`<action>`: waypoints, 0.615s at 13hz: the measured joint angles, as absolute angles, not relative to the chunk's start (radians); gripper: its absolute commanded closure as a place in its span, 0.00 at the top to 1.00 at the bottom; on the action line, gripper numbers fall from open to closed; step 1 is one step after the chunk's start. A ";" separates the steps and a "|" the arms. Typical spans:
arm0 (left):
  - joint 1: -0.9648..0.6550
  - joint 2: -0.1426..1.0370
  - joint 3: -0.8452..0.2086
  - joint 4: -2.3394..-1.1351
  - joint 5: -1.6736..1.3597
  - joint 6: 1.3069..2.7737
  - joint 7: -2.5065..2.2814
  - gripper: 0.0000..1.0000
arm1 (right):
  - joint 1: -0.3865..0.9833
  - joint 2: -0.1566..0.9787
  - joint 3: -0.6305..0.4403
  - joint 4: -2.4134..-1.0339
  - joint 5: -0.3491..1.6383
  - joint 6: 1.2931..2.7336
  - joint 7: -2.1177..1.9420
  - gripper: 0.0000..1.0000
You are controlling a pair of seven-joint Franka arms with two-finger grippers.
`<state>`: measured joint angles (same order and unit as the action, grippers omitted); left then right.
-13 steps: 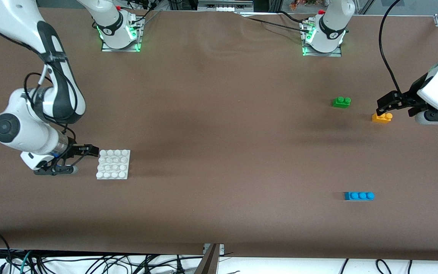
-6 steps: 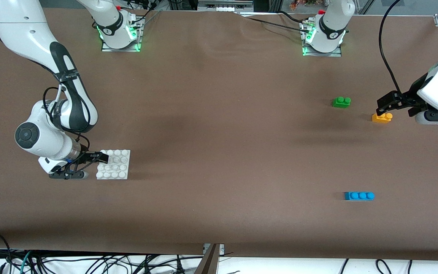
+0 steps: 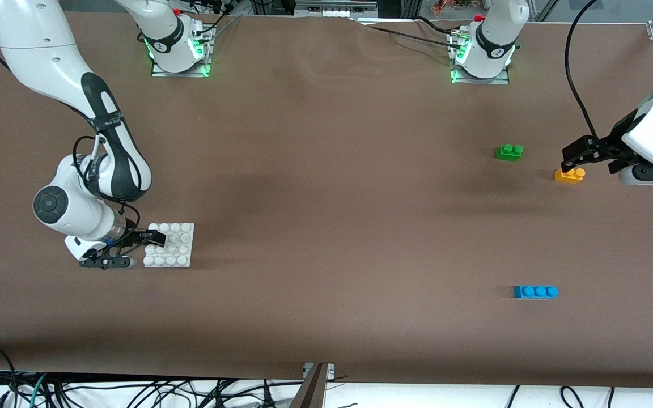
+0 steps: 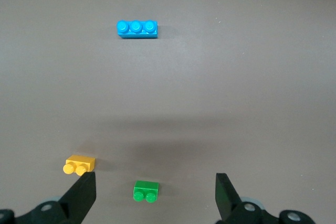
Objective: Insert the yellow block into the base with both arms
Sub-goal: 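Lower the right gripper onto the edge of the white base plate, then push the white base plate with the right gripper toward the table middle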
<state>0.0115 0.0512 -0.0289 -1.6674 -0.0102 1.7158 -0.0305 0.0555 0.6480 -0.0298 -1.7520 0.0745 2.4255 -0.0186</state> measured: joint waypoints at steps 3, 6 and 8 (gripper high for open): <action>0.011 0.051 -0.029 -1.667 -0.010 1.716 -0.030 1.00 | 0.055 0.669 -0.030 -1.753 0.075 2.452 -0.019 1.00; 0.011 0.051 -0.029 -1.667 -0.010 1.716 -0.030 1.00 | 0.055 0.680 -0.028 -1.753 0.077 2.469 -0.019 1.00; 0.011 0.051 -0.029 -1.667 -0.010 1.716 -0.030 1.00 | 0.055 0.680 -0.028 -1.753 0.077 2.469 -0.019 0.92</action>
